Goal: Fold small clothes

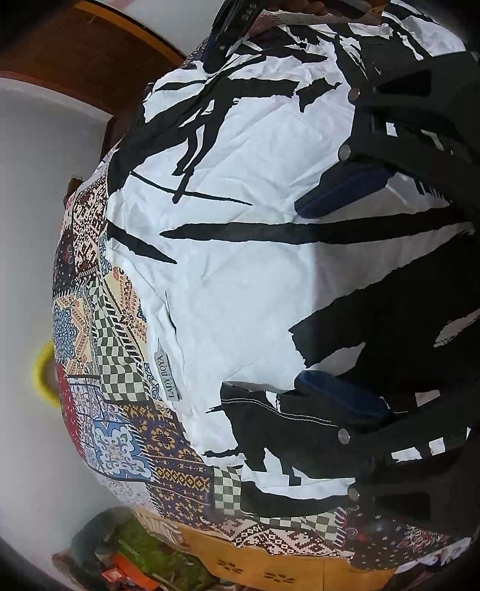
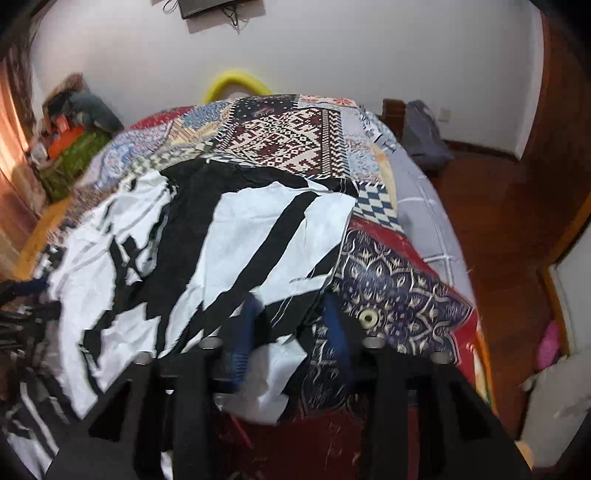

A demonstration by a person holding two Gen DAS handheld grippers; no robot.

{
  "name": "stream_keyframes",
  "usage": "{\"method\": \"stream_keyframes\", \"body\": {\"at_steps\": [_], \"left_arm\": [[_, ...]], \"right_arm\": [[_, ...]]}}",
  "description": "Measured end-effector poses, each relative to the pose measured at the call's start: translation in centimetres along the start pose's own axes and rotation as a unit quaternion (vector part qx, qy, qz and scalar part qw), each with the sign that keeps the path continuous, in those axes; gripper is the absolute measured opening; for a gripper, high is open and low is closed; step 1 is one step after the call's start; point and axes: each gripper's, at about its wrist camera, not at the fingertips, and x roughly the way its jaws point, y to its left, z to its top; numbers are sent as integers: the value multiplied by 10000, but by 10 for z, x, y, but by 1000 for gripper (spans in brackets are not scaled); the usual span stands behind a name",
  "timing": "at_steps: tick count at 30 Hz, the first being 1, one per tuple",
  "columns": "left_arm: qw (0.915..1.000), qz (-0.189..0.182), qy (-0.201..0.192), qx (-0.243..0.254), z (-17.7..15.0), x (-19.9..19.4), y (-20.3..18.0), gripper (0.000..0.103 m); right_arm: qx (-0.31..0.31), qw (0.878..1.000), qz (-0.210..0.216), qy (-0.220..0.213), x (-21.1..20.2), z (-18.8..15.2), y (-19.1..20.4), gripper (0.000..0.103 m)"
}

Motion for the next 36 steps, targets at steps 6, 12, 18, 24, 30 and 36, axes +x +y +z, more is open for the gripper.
{"method": "stream_keyframes", "body": {"at_steps": [6,12,18,24,30,36], "left_arm": [[10000,54,-3,49,-1,-6,0,86],[9997,72,-235,-25,-2,-31,11,86],[9985,181,-468,-207,-3,-60,32,86],[9981,258,-495,-271,-9,-79,46,86],[9983,249,-500,-175,-11,-86,42,86],[9992,-36,-401,-86,6,-72,19,86]], "right_arm": [[81,9995,299,-48,-8,9,4,5],[-162,9957,742,-529,-51,34,32,4],[-642,9856,1433,-635,-72,45,92,4],[-1001,9817,1615,112,-20,29,140,7],[-1008,9760,1738,836,4,12,147,16],[-949,9821,1621,164,-39,26,119,31]]}}
